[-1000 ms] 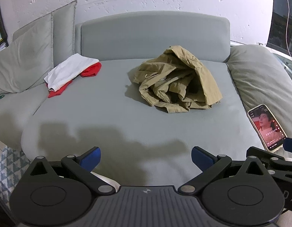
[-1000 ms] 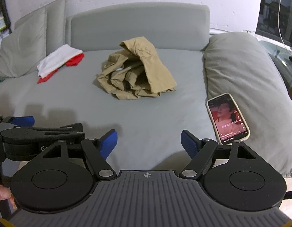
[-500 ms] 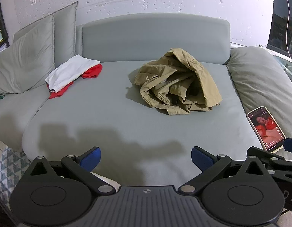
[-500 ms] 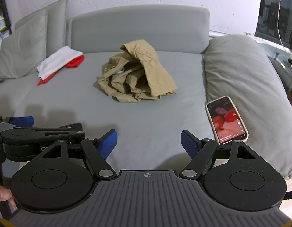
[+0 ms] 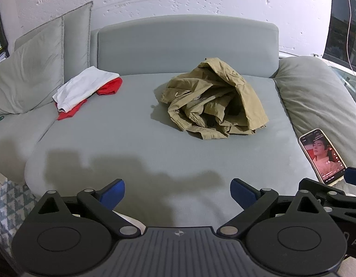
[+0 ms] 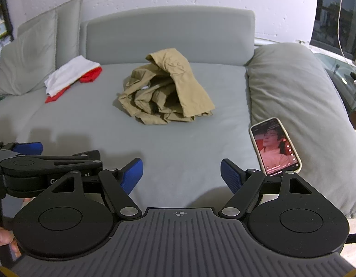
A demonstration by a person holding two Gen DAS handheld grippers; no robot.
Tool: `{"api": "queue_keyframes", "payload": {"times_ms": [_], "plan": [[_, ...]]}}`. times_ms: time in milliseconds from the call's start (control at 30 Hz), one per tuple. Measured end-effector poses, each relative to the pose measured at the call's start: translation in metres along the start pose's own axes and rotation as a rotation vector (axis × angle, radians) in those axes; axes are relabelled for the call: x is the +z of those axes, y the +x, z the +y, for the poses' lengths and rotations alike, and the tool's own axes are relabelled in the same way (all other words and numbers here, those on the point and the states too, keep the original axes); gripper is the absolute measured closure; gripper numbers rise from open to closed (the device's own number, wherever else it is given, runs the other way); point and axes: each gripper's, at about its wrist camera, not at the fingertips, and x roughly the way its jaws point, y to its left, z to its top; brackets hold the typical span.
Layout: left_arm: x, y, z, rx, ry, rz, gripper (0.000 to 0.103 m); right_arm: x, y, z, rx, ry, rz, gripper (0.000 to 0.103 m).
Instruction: Fold clothes
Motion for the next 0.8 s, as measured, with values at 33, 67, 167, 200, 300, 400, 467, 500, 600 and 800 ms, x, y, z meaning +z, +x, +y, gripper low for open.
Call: {"api": "queue_keyframes", "payload": {"times_ms": [33,67,167,200,300,400,467,500,600,800], "plan": [[0.0000,-0.0004,-0.0001,0.002,0.002,-0.002,0.006,0.0000,0.0001,0.0000,0.000,0.000,0.000,0.024],[-0.0005,-0.0005,-0.0004,0.002,0.003,-0.003,0.006,0.0000,0.0003,-0.0001,0.001,0.001,0.000,0.024],[-0.0004,-0.0004,-0.0004,0.002,0.001,-0.001,0.006,0.0001,0.0002,0.0000,0.001,0.001,0.000,0.024],[-0.0004,-0.0004,-0.0004,0.002,0.001,-0.001,0.006,0.0000,0.0000,0.0002,0.000,0.001,0.000,0.024],[-0.0001,-0.0003,0.0000,0.002,0.000,0.000,0.006,0.0004,0.0001,0.0006,-0.001,0.002,0.001,0.024],[0.0002,-0.0001,0.0004,0.001,-0.002,0.000,0.006,0.0005,-0.0001,0.0017,-0.002,0.001,0.000,0.024],[0.0004,-0.0001,0.0006,0.001,-0.002,0.001,0.006,0.0007,-0.0003,0.0018,-0.002,0.000,0.000,0.024],[0.0005,0.0000,0.0008,0.001,-0.003,0.001,0.006,0.0008,-0.0002,0.0019,-0.002,0.000,0.000,0.024],[0.0006,0.0000,0.0009,0.001,-0.003,0.002,0.006,0.0011,0.0001,0.0018,-0.002,-0.001,-0.001,0.024],[0.0011,0.0013,0.0013,0.000,-0.006,0.007,0.006,0.0011,0.0001,0.0022,-0.004,-0.001,0.003,0.024]]}}
